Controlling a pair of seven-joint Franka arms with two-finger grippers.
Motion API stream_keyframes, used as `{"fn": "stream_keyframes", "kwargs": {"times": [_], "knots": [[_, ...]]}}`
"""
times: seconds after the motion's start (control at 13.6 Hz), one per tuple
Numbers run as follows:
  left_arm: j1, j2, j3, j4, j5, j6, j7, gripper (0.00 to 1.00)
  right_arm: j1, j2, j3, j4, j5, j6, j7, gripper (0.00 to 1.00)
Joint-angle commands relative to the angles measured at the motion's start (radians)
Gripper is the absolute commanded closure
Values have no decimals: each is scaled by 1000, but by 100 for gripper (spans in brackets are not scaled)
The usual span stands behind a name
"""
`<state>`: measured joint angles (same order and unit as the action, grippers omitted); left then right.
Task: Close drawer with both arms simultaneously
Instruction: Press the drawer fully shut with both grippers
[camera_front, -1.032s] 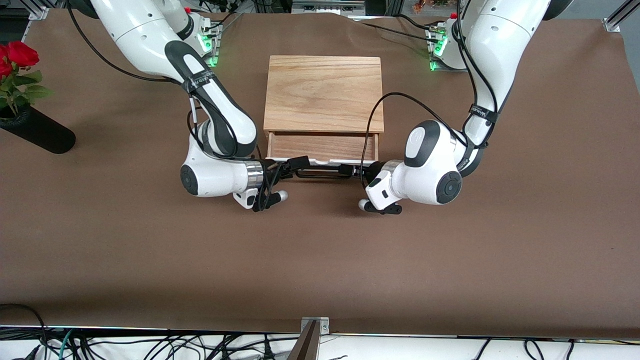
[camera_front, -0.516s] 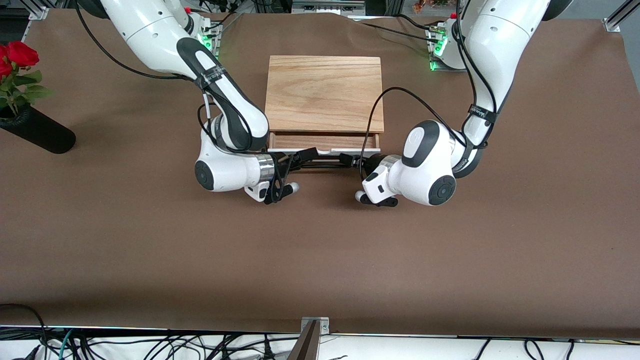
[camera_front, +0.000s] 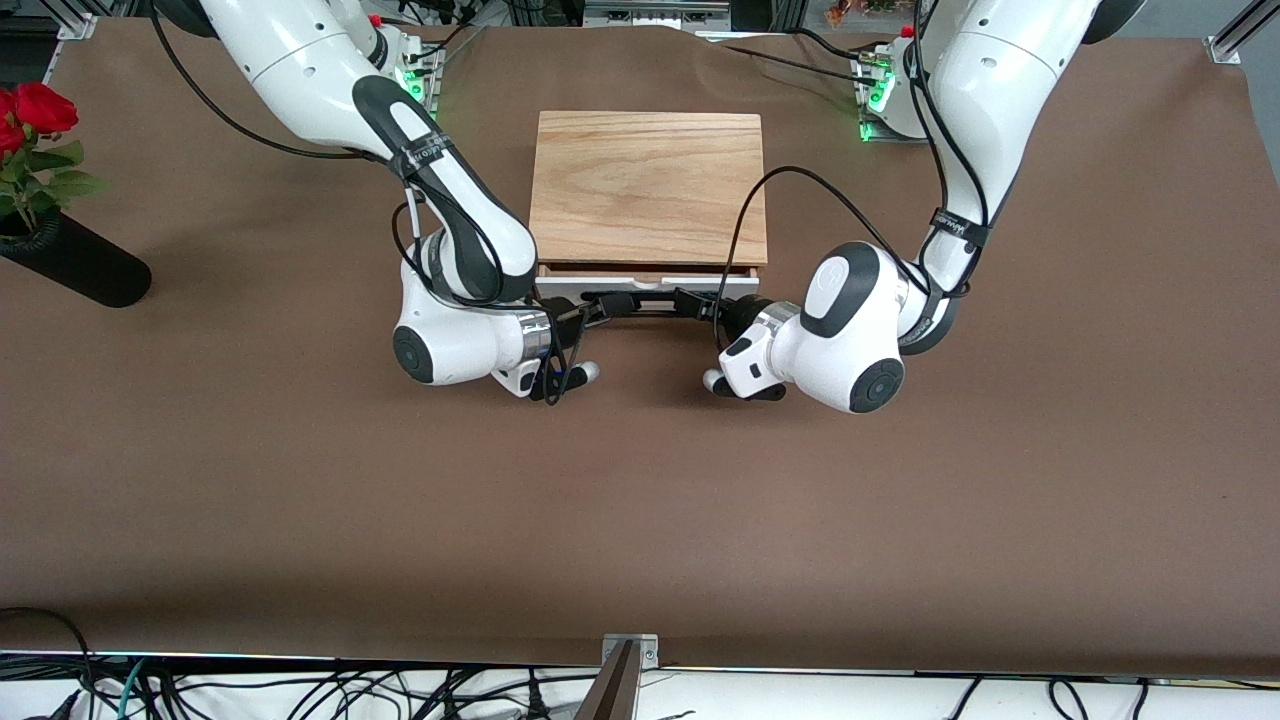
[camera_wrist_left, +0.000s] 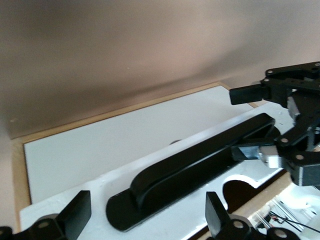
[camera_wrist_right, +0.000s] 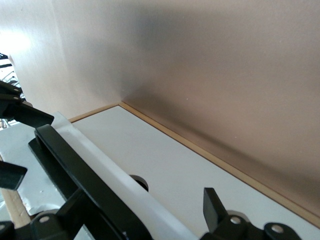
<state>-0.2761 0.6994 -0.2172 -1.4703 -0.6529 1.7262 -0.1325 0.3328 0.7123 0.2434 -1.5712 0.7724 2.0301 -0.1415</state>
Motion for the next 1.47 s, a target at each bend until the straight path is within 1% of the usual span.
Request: {"fn": "stream_keyframes", "kwargs": {"times": [0.0,0.29,0.52,0.81,1.03,1.4], "knots": [[-3,-12,-4,-12,-51,-23,-30,0,-3,-4,7,-6,5,-17,14,0],[-20,-3,-4,-21,-68,-50,-42,0,2,-4,7,-6,5,-33,20,0],[-38,5,-4,-28,-70,-50,-44,0,3,-4,7,-4,5,-40,82,0],[-38,9,-4,-32,-70,-68,-44,0,5,-4,7,-4,5,-48,83,0],[-34,8,-4,-25,-68,-66,-45,0,3,-4,7,-4,5,-99,83,0],[-23,5,-4,-15,-67,-86,-45,0,3,-2,7,-3,5,-100,83,0]]}}
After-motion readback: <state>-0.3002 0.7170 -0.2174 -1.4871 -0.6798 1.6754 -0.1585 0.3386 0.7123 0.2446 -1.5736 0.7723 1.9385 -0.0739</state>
